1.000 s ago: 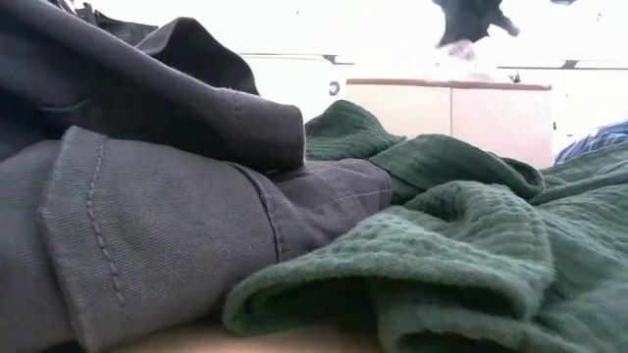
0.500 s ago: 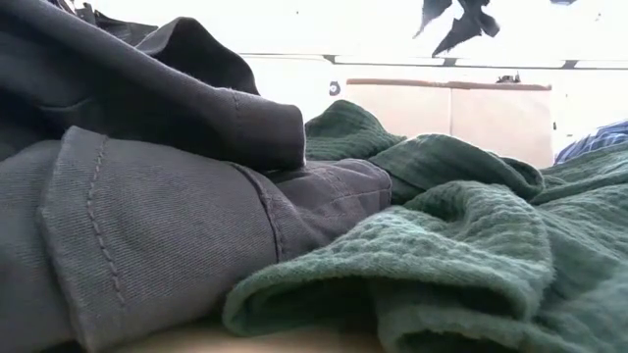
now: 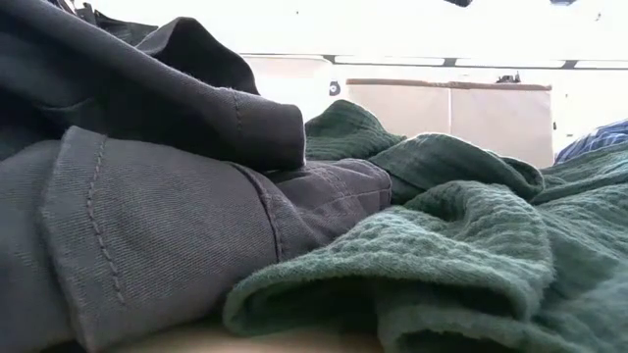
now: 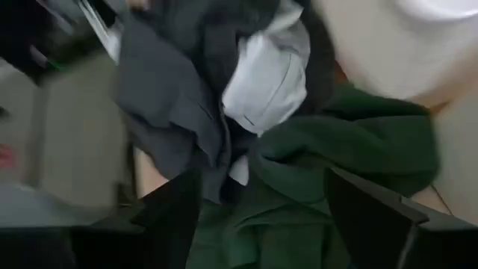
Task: Sort clothes
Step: Put the green shirt into the white bin
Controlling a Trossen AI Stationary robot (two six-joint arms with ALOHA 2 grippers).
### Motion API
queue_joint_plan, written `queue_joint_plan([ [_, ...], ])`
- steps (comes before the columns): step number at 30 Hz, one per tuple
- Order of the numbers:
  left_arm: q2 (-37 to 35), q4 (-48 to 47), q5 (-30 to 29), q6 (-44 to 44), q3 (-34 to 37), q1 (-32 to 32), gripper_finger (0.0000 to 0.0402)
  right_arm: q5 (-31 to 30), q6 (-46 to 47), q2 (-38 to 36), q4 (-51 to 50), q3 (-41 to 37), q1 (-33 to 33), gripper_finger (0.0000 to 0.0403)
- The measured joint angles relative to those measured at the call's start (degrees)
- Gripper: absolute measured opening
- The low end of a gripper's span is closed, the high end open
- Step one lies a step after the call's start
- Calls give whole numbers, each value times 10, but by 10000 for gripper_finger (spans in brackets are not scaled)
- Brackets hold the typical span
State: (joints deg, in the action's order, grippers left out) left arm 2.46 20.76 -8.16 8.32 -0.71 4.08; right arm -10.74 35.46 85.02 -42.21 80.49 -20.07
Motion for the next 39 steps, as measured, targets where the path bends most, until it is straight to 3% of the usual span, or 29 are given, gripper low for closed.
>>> queue_joint_plan([
  [6,0,0,0,0,0,0,0,-23,-78,120,22,0,-18,275],
  [14,0,0,0,0,0,0,0,-16,-228,212,52,0,-12,275],
  [17,0,0,0,0,0,0,0,-61,-237,241,48,0,-8,271],
  [19,0,0,0,0,0,0,0,-74,-219,254,46,0,-1,246],
  [21,0,0,0,0,0,0,0,-48,-183,259,28,7,6,185],
  [24,0,0,0,0,0,0,0,27,-161,247,-24,64,17,42],
  [25,0,0,0,0,0,0,0,48,-165,237,-44,98,19,25],
  [30,0,0,0,0,0,0,0,136,-224,192,-75,344,34,6],
  [34,0,0,0,0,0,0,0,110,-285,193,-24,545,68,5],
  [39,1,0,-1,0,0,0,0,79,-360,135,286,464,150,3],
])
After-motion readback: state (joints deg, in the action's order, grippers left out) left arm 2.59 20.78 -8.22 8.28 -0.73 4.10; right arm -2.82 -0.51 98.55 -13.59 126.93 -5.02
